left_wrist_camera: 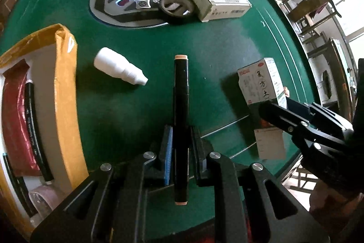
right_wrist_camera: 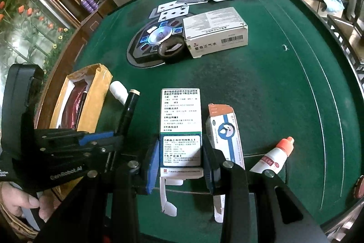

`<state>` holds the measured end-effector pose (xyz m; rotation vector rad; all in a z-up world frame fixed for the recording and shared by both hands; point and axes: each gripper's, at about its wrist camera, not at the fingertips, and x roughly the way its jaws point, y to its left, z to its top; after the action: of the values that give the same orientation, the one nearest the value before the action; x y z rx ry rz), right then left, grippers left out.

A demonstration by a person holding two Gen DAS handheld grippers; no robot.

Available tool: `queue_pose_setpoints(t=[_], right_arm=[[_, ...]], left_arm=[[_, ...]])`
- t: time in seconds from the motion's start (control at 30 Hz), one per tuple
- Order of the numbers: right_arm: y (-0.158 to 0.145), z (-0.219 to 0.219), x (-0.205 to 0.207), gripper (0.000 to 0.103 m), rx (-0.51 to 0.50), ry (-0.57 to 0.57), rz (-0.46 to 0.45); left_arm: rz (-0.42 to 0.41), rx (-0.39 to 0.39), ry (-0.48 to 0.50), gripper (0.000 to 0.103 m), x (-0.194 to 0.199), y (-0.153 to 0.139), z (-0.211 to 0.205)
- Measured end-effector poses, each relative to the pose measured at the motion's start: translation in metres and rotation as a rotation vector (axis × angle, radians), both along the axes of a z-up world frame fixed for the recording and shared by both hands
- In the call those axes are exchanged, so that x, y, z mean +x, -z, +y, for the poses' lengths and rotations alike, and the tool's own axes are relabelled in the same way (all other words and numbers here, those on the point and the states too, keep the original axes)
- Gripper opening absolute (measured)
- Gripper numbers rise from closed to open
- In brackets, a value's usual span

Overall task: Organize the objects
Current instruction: 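Carry the black marker and white medicine box toward the tray, then lower the marker and medicine box into the tray and open both grippers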

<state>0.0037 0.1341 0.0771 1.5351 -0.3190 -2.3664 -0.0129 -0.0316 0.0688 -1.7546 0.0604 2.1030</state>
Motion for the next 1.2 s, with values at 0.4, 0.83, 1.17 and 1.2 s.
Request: queue_pose_setpoints(t=[0.4, 0.83, 1.17, 1.2], right_arm=[[0.0, -0.037, -0.005, 0.034, -0.012, -0.073, -0.005], [-0.005, -0.081, -0.011, 0.033, -0.041, -0.156, 0.003], [-0.008, -0.111, -0.014, 0.033, -0.047, -0.206, 0.003], [-0.009, -0.114, -0.014, 0.033, -0.047, -0.21, 0.005]], left_arm=[[0.039, 0.023, -0.086, 0.014, 0.001, -0.011, -0.037], [0.09, -0.005, -0.174, 0.014, 0.005, -0.032, -0.082], [0.113, -0.017, -0.216, 0.014, 0.003, -0.04, -0.106], [0.116, -0.017, -0.222, 0.014, 0.003, -0.041, -0.11]])
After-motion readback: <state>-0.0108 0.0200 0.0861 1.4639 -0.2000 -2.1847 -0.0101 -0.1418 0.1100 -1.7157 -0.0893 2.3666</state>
